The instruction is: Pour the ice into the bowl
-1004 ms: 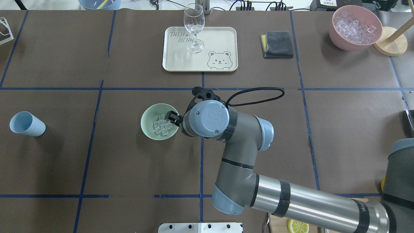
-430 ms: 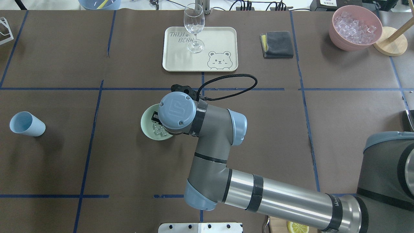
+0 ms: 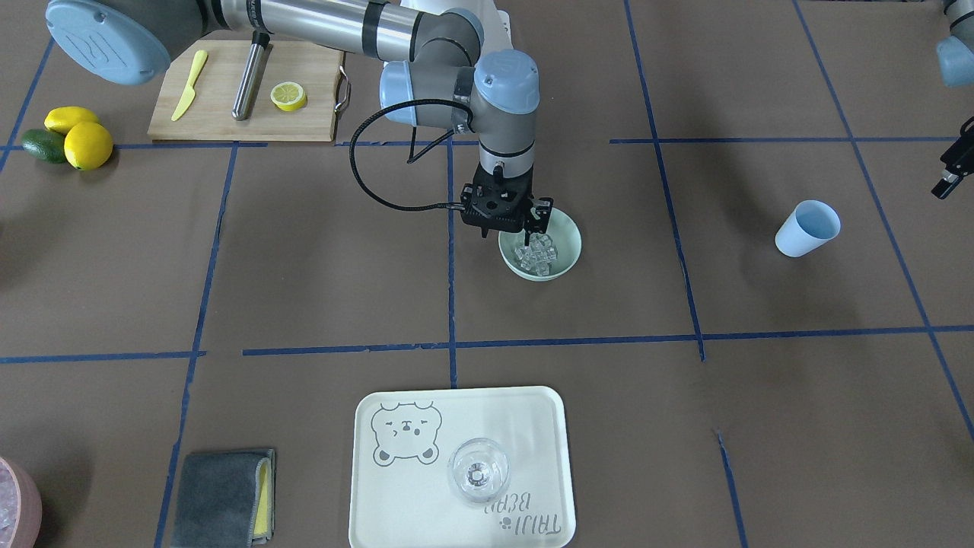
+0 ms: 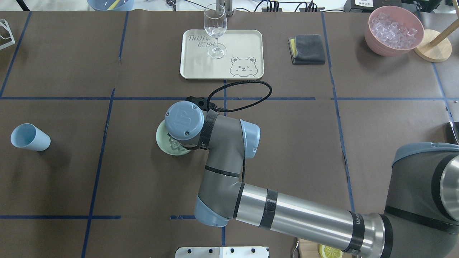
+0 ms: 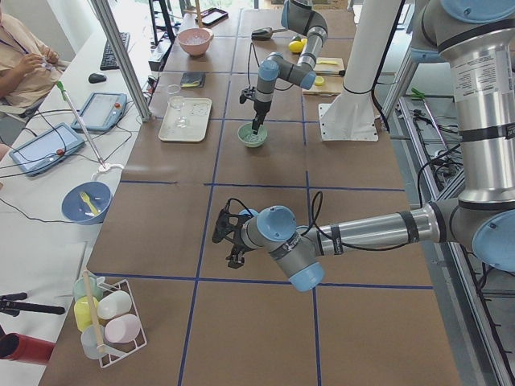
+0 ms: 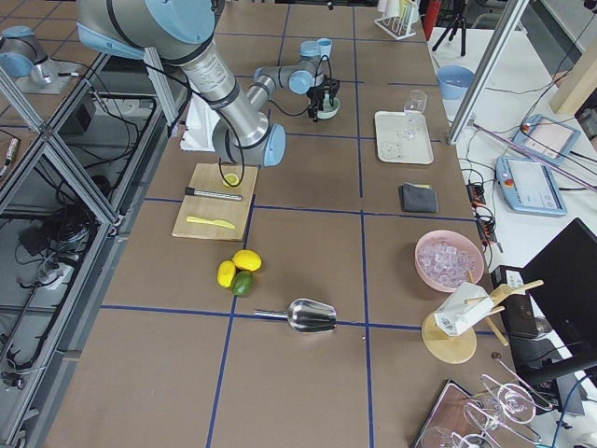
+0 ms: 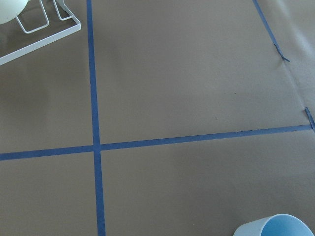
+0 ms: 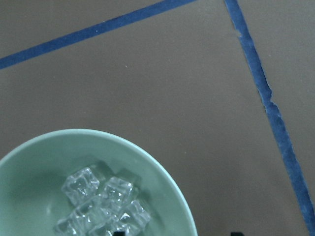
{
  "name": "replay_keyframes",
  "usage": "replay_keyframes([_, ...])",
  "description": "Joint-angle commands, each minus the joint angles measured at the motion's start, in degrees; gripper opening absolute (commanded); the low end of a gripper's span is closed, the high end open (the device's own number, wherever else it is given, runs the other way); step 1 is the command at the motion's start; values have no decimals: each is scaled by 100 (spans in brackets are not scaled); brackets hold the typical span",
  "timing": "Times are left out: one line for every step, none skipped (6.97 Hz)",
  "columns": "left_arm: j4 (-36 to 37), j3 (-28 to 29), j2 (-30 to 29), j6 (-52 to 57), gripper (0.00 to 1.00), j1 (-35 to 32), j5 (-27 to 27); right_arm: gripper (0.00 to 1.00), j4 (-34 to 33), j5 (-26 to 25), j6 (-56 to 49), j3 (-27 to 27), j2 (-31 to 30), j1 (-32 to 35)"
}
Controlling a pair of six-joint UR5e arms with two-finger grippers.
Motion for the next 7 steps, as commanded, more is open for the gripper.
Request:
replay_keyframes([-46, 0, 7, -21, 100, 0, 9, 0, 7, 46, -2, 27, -33, 8])
replay_keyframes([-47, 9, -1, -4, 100, 9, 9, 0, 16, 133, -2, 97, -33, 25])
replay_keyframes([-47, 17, 7, -4, 100, 0, 9, 0, 42, 221, 7, 194, -68, 52])
replay_keyframes([-55, 17, -1, -4, 100, 9, 9, 0, 25, 248, 7, 377, -121, 95])
replay_keyframes([-47, 17, 7, -4, 100, 9, 9, 0, 16, 431, 7, 1241, -704, 235])
replay_keyframes([-55, 26, -1, -4, 100, 9, 9, 0, 25, 589, -2, 2380, -1650, 376])
replay_keyframes([-47, 26, -1, -4, 100, 9, 9, 0, 86, 782, -28, 3297, -2520, 551])
